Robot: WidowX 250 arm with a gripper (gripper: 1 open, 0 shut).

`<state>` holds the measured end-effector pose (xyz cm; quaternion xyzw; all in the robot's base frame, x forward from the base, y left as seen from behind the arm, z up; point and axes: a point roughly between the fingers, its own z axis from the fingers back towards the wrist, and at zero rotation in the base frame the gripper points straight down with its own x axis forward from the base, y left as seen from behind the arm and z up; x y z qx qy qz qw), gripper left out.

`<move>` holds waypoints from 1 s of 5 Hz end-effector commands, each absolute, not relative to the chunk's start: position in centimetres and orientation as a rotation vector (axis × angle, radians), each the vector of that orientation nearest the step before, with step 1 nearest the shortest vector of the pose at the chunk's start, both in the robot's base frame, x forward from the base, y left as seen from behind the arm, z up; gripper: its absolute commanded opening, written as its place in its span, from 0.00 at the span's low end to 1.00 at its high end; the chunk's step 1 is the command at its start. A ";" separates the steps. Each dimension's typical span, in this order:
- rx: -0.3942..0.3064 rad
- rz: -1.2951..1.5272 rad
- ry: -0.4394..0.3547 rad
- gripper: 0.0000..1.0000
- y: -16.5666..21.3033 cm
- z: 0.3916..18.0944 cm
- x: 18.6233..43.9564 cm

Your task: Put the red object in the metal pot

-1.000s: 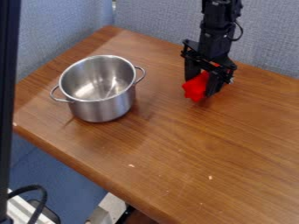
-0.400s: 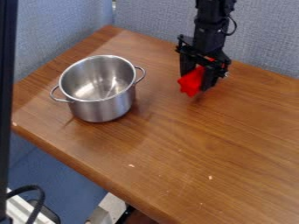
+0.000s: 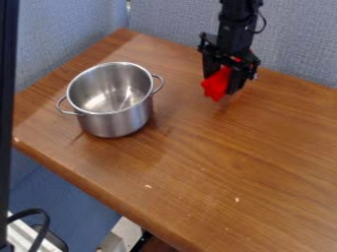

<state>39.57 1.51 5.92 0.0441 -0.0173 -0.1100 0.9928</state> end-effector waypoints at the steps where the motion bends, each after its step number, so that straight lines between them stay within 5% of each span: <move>1: 0.106 -0.193 -0.170 0.00 1.2 9.3 42.1; 2: 0.091 -0.194 -0.212 0.00 0.6 11.3 42.2; 5: 0.077 -0.207 -0.217 0.00 -1.0 10.3 42.7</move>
